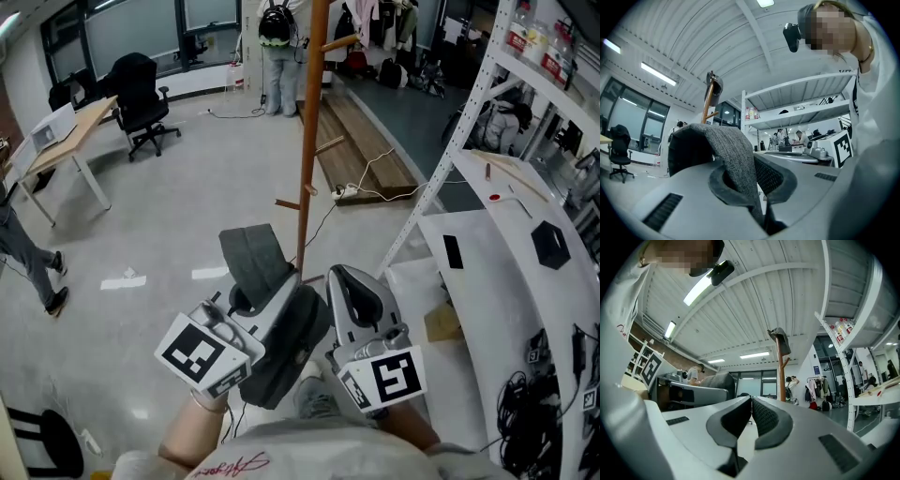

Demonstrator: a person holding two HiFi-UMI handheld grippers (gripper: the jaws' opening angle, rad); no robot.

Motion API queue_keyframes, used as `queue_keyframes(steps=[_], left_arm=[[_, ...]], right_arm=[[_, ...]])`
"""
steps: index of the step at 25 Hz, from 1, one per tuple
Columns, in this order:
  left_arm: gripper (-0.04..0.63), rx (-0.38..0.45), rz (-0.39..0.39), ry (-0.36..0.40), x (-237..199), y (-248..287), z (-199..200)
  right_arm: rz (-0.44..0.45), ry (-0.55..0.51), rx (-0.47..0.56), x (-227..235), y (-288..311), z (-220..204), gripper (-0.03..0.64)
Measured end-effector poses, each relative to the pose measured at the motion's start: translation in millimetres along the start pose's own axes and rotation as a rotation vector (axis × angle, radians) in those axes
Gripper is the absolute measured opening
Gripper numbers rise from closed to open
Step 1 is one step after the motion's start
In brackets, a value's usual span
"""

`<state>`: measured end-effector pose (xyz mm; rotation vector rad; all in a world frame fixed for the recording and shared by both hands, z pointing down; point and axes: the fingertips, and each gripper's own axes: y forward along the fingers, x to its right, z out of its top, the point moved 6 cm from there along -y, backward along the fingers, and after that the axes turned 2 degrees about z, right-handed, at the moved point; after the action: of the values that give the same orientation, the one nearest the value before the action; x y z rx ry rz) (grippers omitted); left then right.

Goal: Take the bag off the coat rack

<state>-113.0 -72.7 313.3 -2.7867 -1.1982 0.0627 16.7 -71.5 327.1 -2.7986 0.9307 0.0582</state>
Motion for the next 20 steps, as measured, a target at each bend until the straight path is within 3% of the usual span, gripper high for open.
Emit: queue_keyframes(steps=[9, 14, 20], left_arm=[[0.034, -0.002, -0.005, -0.037, 44, -59, 3], [0.034, 0.043, 0.019, -0.051, 51, -66, 10], [0.034, 0.018, 0.050, -0.060, 62, -74, -3]], right_arm=[[0.001, -0.009, -0.014, -58, -42, 19, 0.020], [0.022, -0.009, -0.020, -58, -52, 22, 0.020], [0.050, 0.026, -0.038, -64, -61, 18, 0.020]])
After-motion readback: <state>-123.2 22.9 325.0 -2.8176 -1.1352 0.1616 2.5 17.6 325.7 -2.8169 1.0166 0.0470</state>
